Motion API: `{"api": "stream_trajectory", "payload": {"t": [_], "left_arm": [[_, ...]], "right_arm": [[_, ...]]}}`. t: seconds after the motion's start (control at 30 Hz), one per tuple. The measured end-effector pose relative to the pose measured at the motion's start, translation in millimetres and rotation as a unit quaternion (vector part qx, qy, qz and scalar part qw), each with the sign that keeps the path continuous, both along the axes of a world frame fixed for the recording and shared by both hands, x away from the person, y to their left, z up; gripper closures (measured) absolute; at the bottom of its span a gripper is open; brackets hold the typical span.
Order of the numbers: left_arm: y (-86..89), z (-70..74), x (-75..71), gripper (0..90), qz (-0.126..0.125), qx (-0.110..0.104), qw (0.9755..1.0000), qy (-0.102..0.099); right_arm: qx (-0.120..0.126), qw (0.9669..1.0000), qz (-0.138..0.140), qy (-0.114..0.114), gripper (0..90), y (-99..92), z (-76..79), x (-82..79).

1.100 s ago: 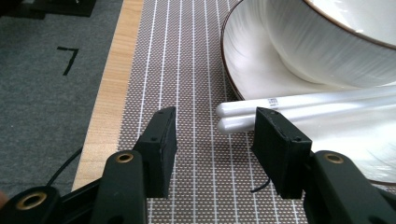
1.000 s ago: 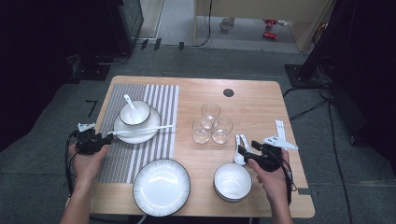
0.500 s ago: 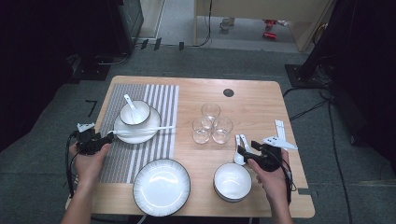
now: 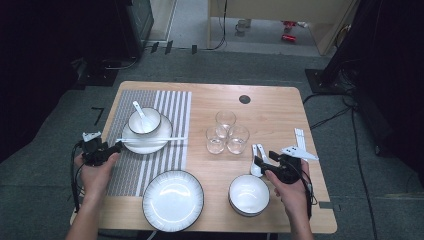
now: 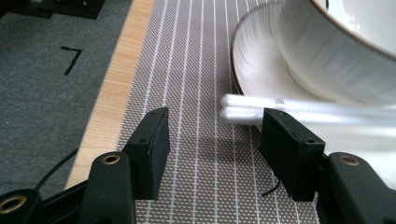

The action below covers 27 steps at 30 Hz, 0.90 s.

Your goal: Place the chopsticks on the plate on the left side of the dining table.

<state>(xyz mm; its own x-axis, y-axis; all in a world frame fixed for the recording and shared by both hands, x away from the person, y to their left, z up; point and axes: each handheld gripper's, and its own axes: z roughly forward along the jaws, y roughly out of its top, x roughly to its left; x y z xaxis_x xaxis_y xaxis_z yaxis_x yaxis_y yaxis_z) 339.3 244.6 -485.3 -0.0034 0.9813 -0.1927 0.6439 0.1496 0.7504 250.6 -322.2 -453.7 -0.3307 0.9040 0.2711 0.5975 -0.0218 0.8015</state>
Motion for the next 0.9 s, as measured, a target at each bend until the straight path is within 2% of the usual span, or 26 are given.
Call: {"api": "stream_trajectory", "payload": {"t": [0.1,0.27,0.9], "left_arm": [[10.6,1.4,-1.0,54.9,0.02,-0.01,0.9997,-0.006],[18.2,-1.9,0.3,63.1,0.034,-0.017,0.9992,-0.01],[7.9,-6.9,5.0,58.6,0.021,-0.005,0.9998,-0.001]], "right_arm": [[0.0,1.0,0.0,0.0,34.3,-0.6,0.1,-0.2],[0.0,1.0,0.001,0.001,34.3,0.1,-0.4,0.1],[0.0,1.0,-0.001,0.002,34.4,-0.5,-0.7,-0.3]]}}
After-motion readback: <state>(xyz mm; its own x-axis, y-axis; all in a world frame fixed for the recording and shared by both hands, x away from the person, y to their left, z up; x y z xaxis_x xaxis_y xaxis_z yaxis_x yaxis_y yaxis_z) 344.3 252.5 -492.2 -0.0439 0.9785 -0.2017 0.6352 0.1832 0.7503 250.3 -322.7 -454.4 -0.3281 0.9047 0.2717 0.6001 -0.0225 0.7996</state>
